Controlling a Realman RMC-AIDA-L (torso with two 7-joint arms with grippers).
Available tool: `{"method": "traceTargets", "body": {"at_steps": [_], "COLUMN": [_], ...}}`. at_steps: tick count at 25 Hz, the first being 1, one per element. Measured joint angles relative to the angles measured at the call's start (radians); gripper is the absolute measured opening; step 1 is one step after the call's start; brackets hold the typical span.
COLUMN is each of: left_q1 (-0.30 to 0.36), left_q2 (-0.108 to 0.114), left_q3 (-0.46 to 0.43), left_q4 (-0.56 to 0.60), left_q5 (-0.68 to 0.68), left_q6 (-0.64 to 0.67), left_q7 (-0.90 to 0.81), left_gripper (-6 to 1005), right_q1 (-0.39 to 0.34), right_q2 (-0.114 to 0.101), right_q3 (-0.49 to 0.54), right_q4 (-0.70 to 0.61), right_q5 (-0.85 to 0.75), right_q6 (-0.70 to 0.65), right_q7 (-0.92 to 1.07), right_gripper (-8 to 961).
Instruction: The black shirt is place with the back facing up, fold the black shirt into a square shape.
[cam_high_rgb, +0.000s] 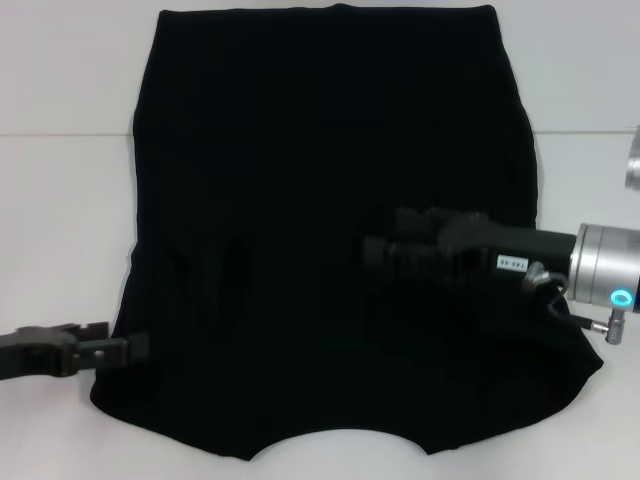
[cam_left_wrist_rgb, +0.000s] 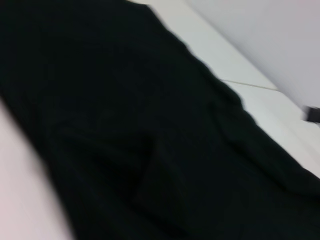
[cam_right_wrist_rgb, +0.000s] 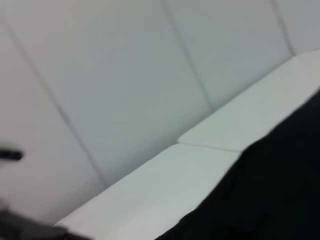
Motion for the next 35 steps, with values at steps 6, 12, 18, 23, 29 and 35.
{"method": "traceTargets", "body": {"at_steps": [6,12,18,23,29,35], "left_q1": [-0.002,-0.001,-0.003,-0.006,-0.020,-0.025], "left_q2": [0.003,0.001,-0.005,-0.011,-0.009,-0.006], "left_q3": [-0.022,-0.014,0.001,0.056,0.059,0.060], "left_q4": [0.002,-0.002,-0.005,-0.005,-0.006,-0.006], "left_q5": [0.042,0.067,0.104,0.107,0.105,0.109], "left_q6": [-0.044,-0.056,-0.053,-0.066,-0.090,-0.108], "left_q7": [-0.097,-0.124,-0.135,-0.131,-0.135,-0.138], "left_gripper": [817,806,794,784,486,272], "right_q1": [0.000,0.002,0.003,0.002,0.002,0.000], "right_q2": [-0.004,-0.009,-0.011,-0.011,-0.011,-0.015], "right_q3": [-0.030,-0.030,-0.030,-0.026,-0.023,-0.021], "right_q4": [-0.009,-0.012,-0.019,-0.025,-0.026,-0.026], "right_q5": [-0.001,0.000,0.000,0.001,0.003,0.004], "right_q6": [-0.061,-0.066,-0.071,-0.074,-0.077,-0.077], "right_q7": [-0.036,-0.027,-0.013,-0.007,-0.007,0.000], "right_gripper": [940,940,940,940,941,941]}}
